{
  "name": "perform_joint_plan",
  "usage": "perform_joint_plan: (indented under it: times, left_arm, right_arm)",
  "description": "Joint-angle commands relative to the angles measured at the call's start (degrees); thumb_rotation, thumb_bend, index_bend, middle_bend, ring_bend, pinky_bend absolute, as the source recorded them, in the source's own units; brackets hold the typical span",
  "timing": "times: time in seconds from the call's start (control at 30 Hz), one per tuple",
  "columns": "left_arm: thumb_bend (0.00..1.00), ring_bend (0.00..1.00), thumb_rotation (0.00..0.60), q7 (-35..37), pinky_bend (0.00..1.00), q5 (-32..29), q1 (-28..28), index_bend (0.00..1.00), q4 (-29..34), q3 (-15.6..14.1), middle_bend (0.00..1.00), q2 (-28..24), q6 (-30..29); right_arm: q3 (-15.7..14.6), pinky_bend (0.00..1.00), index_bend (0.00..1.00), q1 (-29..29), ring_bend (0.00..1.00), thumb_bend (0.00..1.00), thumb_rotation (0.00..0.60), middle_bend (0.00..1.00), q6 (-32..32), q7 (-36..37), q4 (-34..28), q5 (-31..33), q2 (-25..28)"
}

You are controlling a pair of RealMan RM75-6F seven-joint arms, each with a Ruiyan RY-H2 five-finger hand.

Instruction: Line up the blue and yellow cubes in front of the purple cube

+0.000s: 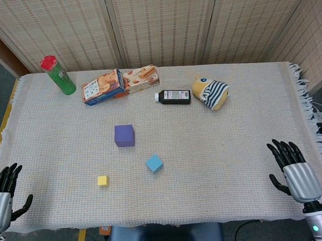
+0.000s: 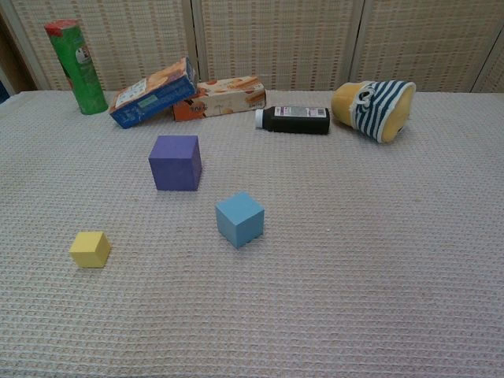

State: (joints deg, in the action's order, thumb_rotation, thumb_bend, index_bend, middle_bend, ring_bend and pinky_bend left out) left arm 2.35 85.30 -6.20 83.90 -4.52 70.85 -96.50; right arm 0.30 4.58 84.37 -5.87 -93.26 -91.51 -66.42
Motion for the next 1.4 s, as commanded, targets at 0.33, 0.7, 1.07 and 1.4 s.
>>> perform_joint_plan:
  times: [0.33, 0.7, 1.07, 1.4]
  left_arm:
    - [0.36, 0.37, 0.600, -32.52, 0.67, 1.24, -15.61, 0.00, 16.53, 5.44, 0.37, -0.10, 23.24]
    - [0.36, 0.79, 0.600, -56.75, 0.95, -18.50, -29.80, 0.00, 19.86, 14.62, 0.93, 11.85, 38.29]
    - [0.35, 1.00, 0.600, -52.11, 1.00, -23.55, -35.26, 0.00, 13.49, 15.48, 1.00, 17.74, 41.47]
    - [0.35, 1.00, 0.600, -54.28, 1.00, -26.33, -40.25, 0.00, 8.74, 13.13, 1.00, 22.68, 44.30]
  right_arm:
    - [0.56, 0.00, 0.00, 1.70, 0.00, 0.10, 0.600, 0.00, -2.97, -0.51, -0.08, 1.30, 0.02]
    - [0.67, 0.00, 0.00, 1.60, 0.00, 0.10, 0.600, 0.00, -2.03, 2.50, -1.03, 0.98, 1.72]
    - [0.68, 0.00, 0.00, -0.11, 0.00, 0.10, 0.600, 0.00, 1.52, 6.07, -1.06, 0.34, 3.54]
    - [1.37, 0.00, 0.00, -0.26, 0.00, 0.10, 0.600, 0.00, 2.55, 7.63, -0.17, 0.41, 3.45]
